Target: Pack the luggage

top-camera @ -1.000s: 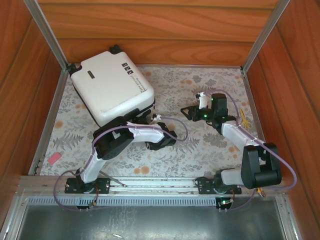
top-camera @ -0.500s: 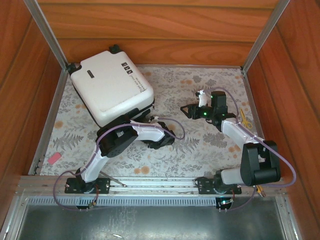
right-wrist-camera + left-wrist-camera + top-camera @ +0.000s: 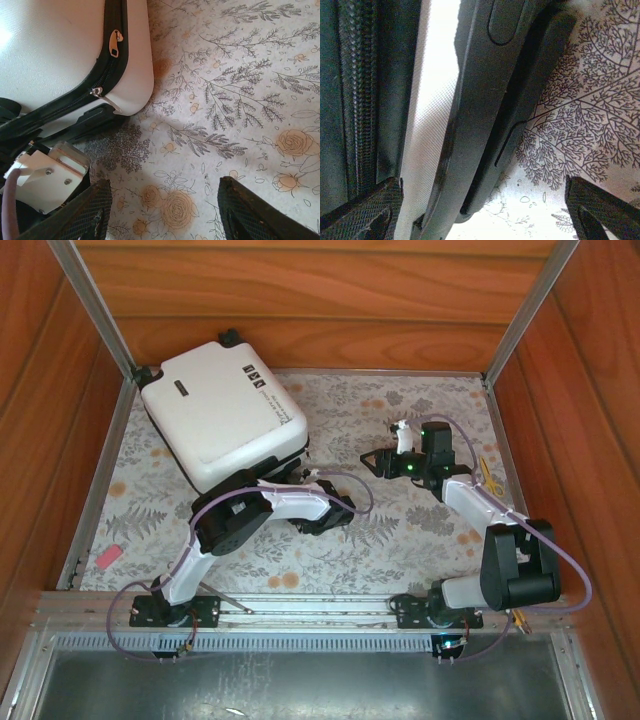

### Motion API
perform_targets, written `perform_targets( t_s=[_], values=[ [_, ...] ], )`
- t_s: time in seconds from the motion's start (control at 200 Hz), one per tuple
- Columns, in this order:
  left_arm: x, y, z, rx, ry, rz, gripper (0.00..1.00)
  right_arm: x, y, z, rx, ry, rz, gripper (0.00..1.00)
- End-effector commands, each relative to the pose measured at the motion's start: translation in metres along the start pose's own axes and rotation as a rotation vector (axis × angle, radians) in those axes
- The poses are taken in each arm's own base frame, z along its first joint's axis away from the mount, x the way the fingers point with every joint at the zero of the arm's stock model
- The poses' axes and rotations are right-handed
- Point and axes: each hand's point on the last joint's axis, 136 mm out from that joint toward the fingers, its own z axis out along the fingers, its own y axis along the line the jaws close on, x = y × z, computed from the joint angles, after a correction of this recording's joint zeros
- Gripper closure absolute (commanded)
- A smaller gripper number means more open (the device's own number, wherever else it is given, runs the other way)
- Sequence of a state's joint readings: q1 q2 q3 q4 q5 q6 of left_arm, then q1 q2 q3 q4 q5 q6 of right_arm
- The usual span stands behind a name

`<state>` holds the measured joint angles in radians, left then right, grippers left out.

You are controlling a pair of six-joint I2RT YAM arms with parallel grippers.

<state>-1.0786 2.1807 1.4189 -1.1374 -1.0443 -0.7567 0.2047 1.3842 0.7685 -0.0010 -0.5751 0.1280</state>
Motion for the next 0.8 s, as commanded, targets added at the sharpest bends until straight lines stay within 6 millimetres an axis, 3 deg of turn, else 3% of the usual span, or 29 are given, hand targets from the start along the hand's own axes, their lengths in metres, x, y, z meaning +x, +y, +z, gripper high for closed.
perform_targets(
  t_s=[0.0,0.065,0.285,0.465,0.565,0.665,0.795],
  values=[
    [0.001,0.011,0.007,0.0,0.023,-0.032,0.21,-0.003,0.007,0.002,-0.032,0.01,-0.017,0.4],
    [0.003,0.016,0.011,-0.008,0.033,-0.038,0.28,-0.003,0.007,0.002,-0.033,0.011,-0.015,0.4],
    [0.008,0.025,0.026,-0.021,0.076,-0.062,0.32,-0.002,0.008,0.004,-0.04,0.018,-0.008,0.4],
    [0.006,0.032,0.032,-0.038,0.08,-0.082,0.54,0.0,0.007,0.003,-0.035,0.022,-0.01,0.4],
    [0.006,0.031,0.032,-0.034,0.081,-0.079,0.61,0.0,0.007,0.003,-0.033,0.024,-0.009,0.41],
    [0.009,0.024,0.034,-0.007,0.093,-0.069,0.69,-0.001,0.006,0.003,-0.031,0.016,-0.012,0.41],
    [0.013,0.005,0.034,0.104,0.099,-0.094,0.89,-0.002,0.007,0.003,-0.034,0.006,-0.019,0.42]
  ],
)
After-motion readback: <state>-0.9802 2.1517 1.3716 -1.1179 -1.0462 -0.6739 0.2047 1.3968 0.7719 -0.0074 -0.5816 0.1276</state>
